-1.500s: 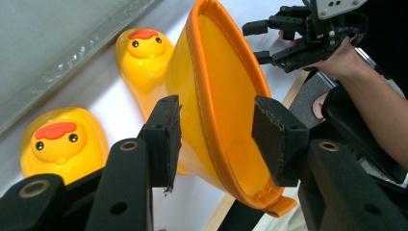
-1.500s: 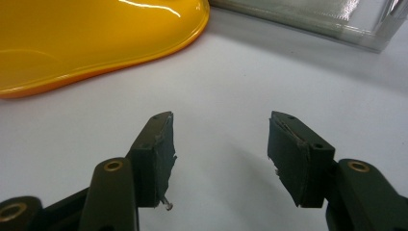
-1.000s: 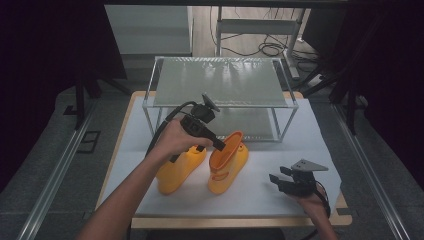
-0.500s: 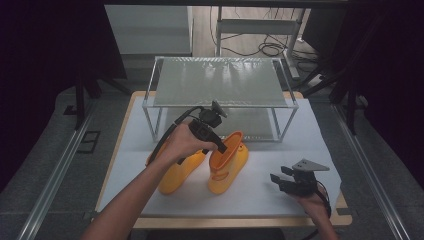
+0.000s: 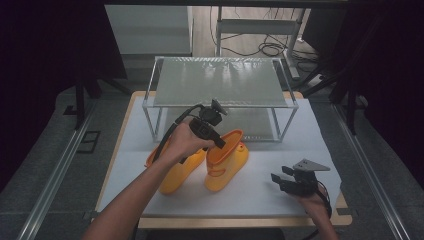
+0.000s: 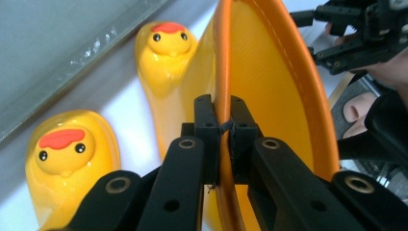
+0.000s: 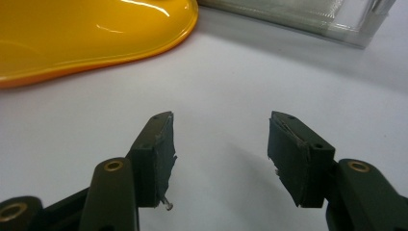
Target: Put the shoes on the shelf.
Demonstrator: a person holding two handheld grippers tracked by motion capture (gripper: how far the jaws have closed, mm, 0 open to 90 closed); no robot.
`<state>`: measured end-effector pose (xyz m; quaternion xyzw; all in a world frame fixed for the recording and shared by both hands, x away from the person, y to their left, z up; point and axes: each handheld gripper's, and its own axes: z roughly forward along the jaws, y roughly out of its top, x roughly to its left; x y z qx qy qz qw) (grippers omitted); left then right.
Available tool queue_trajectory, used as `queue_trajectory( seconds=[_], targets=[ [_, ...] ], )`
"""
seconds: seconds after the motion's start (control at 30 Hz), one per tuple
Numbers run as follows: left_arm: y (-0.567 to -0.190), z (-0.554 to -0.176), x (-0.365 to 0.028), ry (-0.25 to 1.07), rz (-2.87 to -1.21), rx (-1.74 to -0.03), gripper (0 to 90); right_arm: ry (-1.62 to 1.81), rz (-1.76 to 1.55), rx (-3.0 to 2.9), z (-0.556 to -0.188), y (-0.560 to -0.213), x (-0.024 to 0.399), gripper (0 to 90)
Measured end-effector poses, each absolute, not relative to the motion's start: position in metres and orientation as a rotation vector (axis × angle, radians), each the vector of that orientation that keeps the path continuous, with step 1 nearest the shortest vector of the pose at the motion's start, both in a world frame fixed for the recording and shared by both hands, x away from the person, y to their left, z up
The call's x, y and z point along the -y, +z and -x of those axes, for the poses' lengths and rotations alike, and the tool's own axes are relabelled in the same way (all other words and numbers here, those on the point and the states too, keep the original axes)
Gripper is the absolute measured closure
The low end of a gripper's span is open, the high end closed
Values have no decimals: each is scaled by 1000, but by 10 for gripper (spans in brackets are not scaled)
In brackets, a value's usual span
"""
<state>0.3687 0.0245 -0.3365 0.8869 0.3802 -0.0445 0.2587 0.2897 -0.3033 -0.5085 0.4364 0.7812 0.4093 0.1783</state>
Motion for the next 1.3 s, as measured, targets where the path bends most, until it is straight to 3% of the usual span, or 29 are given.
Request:
queue_trajectory(
  seconds=[0.47, 0.87, 1.3],
  targets=[
    [-303, -348, -53, -64, -2351, -970, 859, 1158, -1244, -2194, -289, -507, 305, 420],
    [-325, -330, -96, -27, -2353, -1003, 856, 1157, -1244, -2199, -289, -507, 304, 421],
    [-336, -317, -112, -41, -2380, -1013, 803, 1155, -1243, -2204, -289, -508, 302, 420]
  ],
)
